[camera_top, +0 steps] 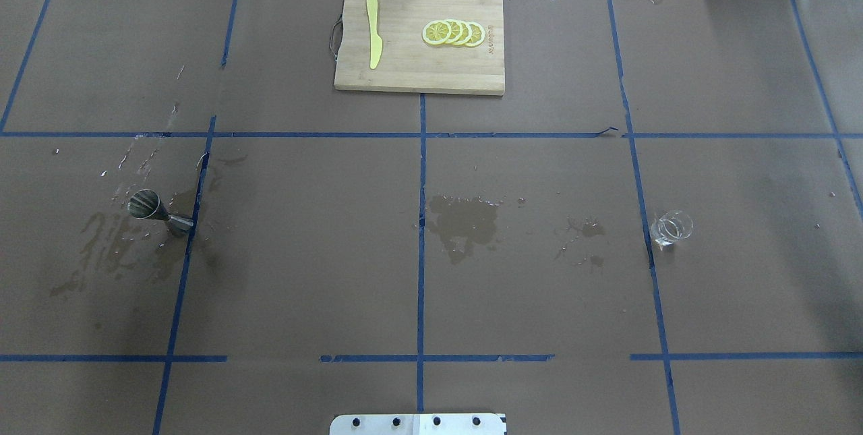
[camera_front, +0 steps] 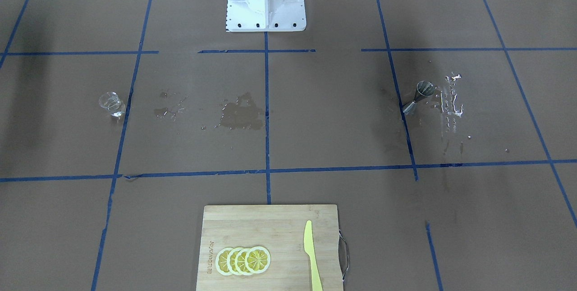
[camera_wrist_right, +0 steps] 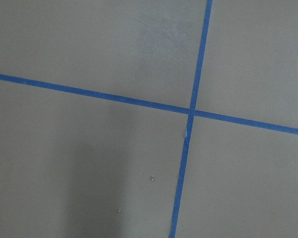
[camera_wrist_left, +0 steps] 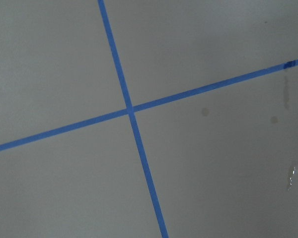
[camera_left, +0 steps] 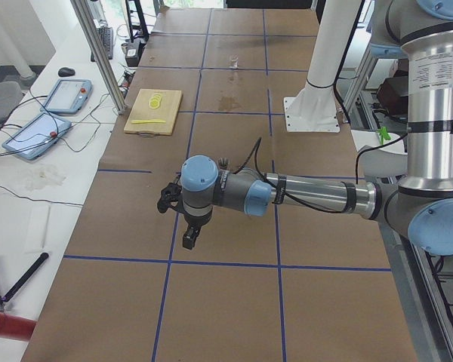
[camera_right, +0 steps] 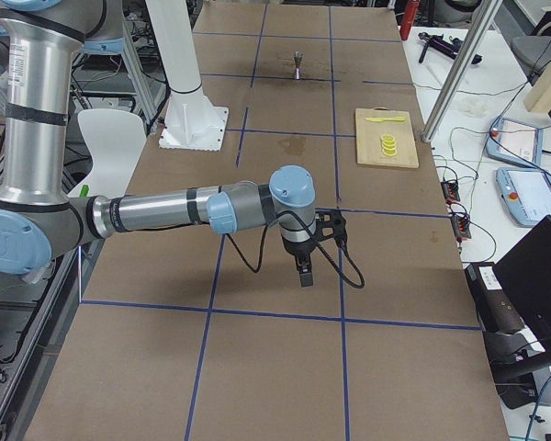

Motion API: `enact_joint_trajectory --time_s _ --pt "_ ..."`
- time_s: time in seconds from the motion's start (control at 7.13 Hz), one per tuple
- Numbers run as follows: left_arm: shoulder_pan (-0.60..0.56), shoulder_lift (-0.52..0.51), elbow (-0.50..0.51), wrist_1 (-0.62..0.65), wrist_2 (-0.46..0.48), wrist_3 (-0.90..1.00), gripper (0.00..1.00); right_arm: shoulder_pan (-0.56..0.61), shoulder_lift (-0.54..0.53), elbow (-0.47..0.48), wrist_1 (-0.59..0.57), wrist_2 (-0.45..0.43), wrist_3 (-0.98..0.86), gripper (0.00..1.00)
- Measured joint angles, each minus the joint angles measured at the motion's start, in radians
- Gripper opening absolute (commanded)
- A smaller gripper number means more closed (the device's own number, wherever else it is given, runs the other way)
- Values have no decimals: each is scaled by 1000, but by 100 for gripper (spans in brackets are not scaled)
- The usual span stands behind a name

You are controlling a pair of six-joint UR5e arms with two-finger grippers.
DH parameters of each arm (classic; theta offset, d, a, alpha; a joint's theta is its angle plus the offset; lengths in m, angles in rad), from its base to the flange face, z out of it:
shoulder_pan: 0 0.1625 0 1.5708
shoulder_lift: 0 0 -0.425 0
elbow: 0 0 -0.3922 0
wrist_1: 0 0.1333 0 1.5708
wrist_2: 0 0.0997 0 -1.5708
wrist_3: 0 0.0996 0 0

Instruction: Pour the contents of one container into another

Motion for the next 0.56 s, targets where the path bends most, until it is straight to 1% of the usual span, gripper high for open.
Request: enact_joint_trajectory --time_s 0.14,0.28,0.56 --pt "0 -5 4 -47 -14 1 100 0 6 4 0 1 2 100" --pt "-1 -11 24 -132 -44 3 100 0 8 5 0 2 4 100" --pt "-1 -23 105 -400 -74 -1 100 0 8 2 0 1 3 100"
